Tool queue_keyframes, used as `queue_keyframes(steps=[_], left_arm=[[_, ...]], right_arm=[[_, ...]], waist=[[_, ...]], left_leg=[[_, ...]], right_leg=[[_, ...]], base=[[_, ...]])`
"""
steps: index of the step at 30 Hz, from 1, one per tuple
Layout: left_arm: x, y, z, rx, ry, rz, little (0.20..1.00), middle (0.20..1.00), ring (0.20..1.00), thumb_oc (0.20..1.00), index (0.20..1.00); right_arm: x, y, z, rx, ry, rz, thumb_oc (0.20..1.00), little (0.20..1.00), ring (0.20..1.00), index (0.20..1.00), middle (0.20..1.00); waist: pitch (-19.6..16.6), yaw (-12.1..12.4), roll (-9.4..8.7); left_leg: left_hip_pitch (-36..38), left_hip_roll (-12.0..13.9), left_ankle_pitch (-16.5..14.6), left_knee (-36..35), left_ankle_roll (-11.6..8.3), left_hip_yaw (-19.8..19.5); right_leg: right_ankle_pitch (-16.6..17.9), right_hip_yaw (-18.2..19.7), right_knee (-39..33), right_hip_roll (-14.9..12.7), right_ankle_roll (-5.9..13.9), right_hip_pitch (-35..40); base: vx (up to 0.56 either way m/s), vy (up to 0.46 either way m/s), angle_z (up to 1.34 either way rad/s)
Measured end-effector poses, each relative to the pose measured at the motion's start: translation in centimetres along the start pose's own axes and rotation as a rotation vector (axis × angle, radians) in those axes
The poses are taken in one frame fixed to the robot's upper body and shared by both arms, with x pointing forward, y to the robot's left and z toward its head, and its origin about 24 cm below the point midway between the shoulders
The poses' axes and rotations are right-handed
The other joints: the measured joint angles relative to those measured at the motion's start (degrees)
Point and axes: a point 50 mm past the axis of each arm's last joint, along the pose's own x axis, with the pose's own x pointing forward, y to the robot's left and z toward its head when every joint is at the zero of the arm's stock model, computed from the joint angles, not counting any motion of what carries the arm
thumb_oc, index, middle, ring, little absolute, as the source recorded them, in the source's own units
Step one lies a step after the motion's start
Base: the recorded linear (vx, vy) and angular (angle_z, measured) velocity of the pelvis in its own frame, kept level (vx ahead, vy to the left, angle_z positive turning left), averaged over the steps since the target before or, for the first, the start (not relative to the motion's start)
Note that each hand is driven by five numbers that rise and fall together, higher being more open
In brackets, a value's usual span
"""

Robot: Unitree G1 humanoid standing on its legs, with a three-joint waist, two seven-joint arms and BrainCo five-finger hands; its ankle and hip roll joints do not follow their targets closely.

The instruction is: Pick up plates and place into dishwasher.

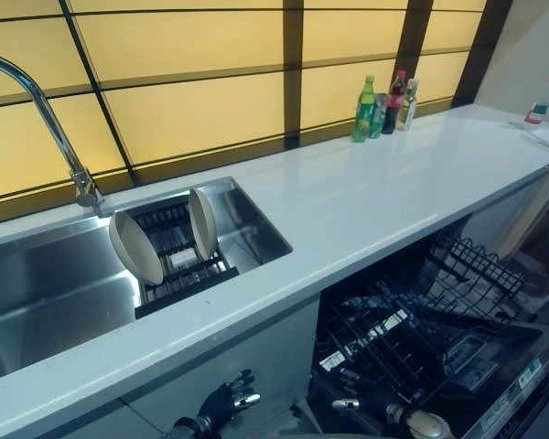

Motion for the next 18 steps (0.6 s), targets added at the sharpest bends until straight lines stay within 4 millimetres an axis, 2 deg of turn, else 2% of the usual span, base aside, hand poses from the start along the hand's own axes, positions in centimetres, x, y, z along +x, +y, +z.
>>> queue_keyframes(steps=[8,14,18], left_arm=[[0.0,0.0,-0.1,-0.005,0.015,-0.007,1.0,1.0,1.0,1.0,1.0],[0.0,-0.6,0.0,-0.087,-0.002,-0.142,1.0,1.0,1.0,1.0,1.0],[-0.3,-2.1,3.1,-0.18,-0.121,-0.434,1.0,1.0,1.0,1.0,1.0]], right_arm=[[0.2,0.2,-0.5,0.019,0.019,-0.011,1.0,1.0,1.0,1.0,1.0],[0.3,0.4,-0.5,0.024,0.021,-0.007,1.0,1.0,1.0,1.0,1.0],[0.3,0.2,-0.6,0.015,0.057,-0.003,1.0,1.0,1.0,1.0,1.0]], waist=[[0.8,0.0,0.09],[0.8,0.0,0.15],[1.1,0.1,0.32]], left_leg=[[0.6,0.0,0.0,0.0,-0.02,0.0],[0.6,0.0,0.0,0.0,-0.01,0.0],[0.6,0.0,0.0,0.0,0.03,0.0]], right_leg=[[0.0,0.0,0.0,0.0,0.0,0.6],[0.0,0.0,0.0,0.0,-0.01,0.6],[0.0,0.0,0.0,0.0,0.01,0.6]], base=[[0.0,0.0,0.0],[0.0,0.007,0.0],[0.0,0.021,0.0]])
